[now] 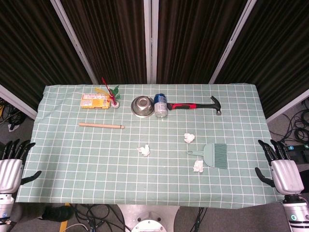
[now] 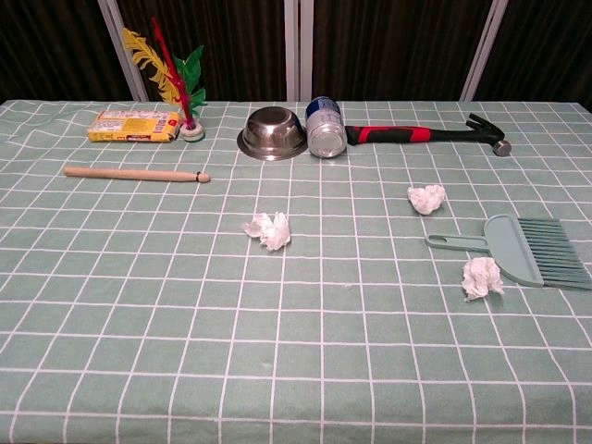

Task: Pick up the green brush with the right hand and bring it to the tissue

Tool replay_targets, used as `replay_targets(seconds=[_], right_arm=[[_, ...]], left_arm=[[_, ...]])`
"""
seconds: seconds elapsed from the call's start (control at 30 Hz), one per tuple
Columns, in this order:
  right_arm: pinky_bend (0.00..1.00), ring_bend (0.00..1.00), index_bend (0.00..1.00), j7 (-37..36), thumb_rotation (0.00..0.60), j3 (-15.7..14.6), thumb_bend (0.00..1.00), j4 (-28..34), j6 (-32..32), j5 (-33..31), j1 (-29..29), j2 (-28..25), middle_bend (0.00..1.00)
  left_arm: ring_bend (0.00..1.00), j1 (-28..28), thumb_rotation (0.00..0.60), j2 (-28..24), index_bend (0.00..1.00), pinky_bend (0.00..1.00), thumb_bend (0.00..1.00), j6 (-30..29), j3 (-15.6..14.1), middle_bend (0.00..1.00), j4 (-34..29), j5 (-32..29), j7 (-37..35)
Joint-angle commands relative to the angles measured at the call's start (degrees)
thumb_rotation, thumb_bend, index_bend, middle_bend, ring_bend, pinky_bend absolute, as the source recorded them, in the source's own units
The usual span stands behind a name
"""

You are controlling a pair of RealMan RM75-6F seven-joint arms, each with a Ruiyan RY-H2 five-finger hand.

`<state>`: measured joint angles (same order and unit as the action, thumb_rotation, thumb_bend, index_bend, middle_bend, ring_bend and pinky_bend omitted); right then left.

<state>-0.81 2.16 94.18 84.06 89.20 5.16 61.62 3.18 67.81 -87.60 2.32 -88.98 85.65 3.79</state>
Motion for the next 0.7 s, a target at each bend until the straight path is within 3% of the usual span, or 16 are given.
replay_targets(seconds=[0.03, 0.43, 0.7], right_arm=[[0.00, 0.00, 0.00, 0.0, 0.600, 0.0, 0.25, 0.0, 0.1, 0.0, -0.1, 0.0, 0.16], [0.00, 0.00, 0.00, 0.5, 0.600, -0.3, 0.25, 1.7, -2.1, 1.9, 1.8, -0.7, 0.22], [0.07, 0.04, 0.24, 6.8, 0.600, 3.6, 0.25, 3.3, -11.1, -1.7, 9.4, 4.3, 0.40]], left_arm=[[0.03, 0.0, 0.600, 0.0, 0.16, 0.05, 0.00, 0.1, 0.0, 0.12, 0.0, 0.0, -0.1], [0.03, -0.3, 0.600, -0.2, 0.16, 0.05, 0.00, -0.5, -0.1, 0.12, -0.2, 0.4, -0.6], [0.03, -0.5, 0.600, -0.3, 0.16, 0.05, 0.00, -1.4, -0.2, 0.12, 0.1, 1.3, -1.1]])
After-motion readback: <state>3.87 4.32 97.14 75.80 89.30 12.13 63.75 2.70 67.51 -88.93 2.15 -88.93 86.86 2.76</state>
